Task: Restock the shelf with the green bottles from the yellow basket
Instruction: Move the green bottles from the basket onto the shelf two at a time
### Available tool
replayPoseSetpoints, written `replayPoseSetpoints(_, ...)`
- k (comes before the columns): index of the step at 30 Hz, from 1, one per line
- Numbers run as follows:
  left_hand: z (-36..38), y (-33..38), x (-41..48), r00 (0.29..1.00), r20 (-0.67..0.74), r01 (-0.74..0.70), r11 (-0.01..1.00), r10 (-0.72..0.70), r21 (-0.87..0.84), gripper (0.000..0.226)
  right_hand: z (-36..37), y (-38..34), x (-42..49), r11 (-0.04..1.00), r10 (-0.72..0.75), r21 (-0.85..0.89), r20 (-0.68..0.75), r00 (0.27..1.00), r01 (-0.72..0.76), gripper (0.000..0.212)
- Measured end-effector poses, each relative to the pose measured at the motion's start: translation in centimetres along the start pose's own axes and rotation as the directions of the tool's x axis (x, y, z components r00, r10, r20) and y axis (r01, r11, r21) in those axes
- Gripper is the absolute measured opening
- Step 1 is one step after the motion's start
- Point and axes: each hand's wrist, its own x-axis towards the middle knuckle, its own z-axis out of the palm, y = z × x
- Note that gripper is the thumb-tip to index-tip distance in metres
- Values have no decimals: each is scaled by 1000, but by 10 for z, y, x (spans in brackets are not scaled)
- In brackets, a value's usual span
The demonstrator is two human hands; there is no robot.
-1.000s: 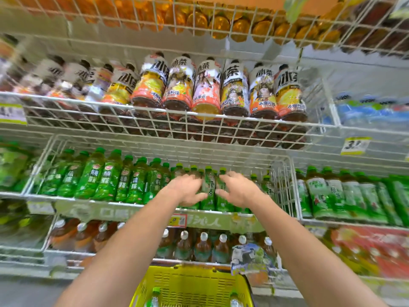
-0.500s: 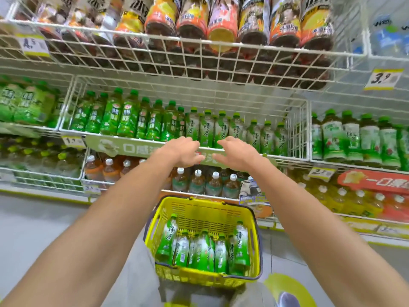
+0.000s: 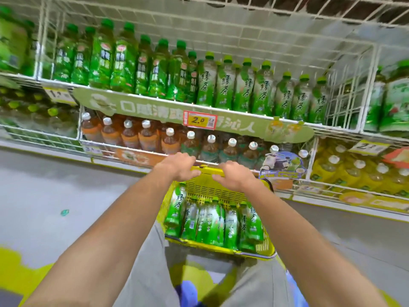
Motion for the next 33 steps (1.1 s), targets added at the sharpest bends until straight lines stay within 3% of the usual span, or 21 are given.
replayPoseSetpoints(9, 116, -24, 24, 964, 260, 73, 996, -55, -57, 64, 115, 17, 25, 991, 123, 10, 256, 959, -130, 56)
replayPoseSetpoints(19, 150, -32, 69, 945, 299, 177, 975, -131, -133, 58, 170, 26, 51, 983, 177, -7, 336, 925, -185, 66)
replayPoseSetpoints(23, 161, -34, 83, 933, 310, 238, 958, -180, -160, 54, 183, 26, 62, 977, 193, 25, 331, 924, -213, 54)
replayPoseSetpoints(27, 172, -33, 91, 944, 232, 281, 943, -236, -181, 32, 192, 29, 74, 957, 231, 78, 371, 899, -279, 46)
replayPoseSetpoints(30, 175, -32, 98, 938, 207, 317, 930, -278, -186, 33, 194, 37, 84, 936, 238, 150, 394, 888, -317, 47)
replayPoseSetpoints(33, 194, -28, 95, 884, 338, 424, 857, -322, -294, 45, 200, 44, 87, 917, 256, 191, 393, 883, -350, 51)
